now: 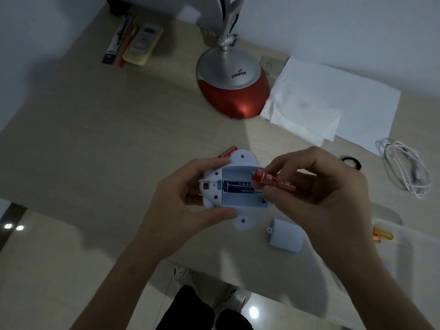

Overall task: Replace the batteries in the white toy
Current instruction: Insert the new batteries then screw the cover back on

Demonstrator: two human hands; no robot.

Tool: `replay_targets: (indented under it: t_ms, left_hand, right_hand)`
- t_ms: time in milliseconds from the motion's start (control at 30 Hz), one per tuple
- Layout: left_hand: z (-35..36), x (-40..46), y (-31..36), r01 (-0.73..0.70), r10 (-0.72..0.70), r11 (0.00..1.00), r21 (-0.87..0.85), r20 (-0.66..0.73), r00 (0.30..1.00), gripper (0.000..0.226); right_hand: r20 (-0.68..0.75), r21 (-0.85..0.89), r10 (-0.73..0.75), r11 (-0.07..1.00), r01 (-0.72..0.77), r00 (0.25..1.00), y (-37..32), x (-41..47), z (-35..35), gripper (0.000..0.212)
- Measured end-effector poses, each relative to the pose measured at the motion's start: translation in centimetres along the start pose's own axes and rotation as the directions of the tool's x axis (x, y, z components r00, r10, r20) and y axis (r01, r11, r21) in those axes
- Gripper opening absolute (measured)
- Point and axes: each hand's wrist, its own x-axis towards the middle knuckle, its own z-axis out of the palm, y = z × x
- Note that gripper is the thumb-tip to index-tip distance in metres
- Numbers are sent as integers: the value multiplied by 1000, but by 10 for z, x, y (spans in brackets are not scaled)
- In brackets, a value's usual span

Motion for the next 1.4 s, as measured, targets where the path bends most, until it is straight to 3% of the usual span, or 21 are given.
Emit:
replay_targets:
  t_ms: [300, 500, 767, 900, 1133, 1400]
  left_hand:
    - [9, -1, 5, -12, 12, 1000, 7, 24, 1000, 66]
    - [12, 1, 5, -24, 24, 1000, 17, 34, 999, 67]
    - [16, 1, 7, -28, 28, 1000, 8, 41, 999, 66]
    - [17, 2, 8, -37, 36, 999, 11, 42, 998, 67]
    - [16, 3, 10, -59, 59, 998, -3, 35, 998, 68]
    - [13, 2, 11, -30, 31, 998, -56, 32, 999, 67]
  right_hand:
    - [20, -124, -105, 987, 106, 994, 6, -4, 0, 46]
    - [48, -164, -235, 957, 240, 971, 7, -5, 2, 25]
    - [50, -197, -328, 923, 331, 943, 7, -4, 3, 32]
    - [51, -289, -370, 884, 368, 928, 11, -4, 5, 23]
    - [62, -382, -335, 862, 333, 940, 18, -6, 2, 12]
    - [168, -440, -311, 825, 354, 935, 15, -3, -3, 13]
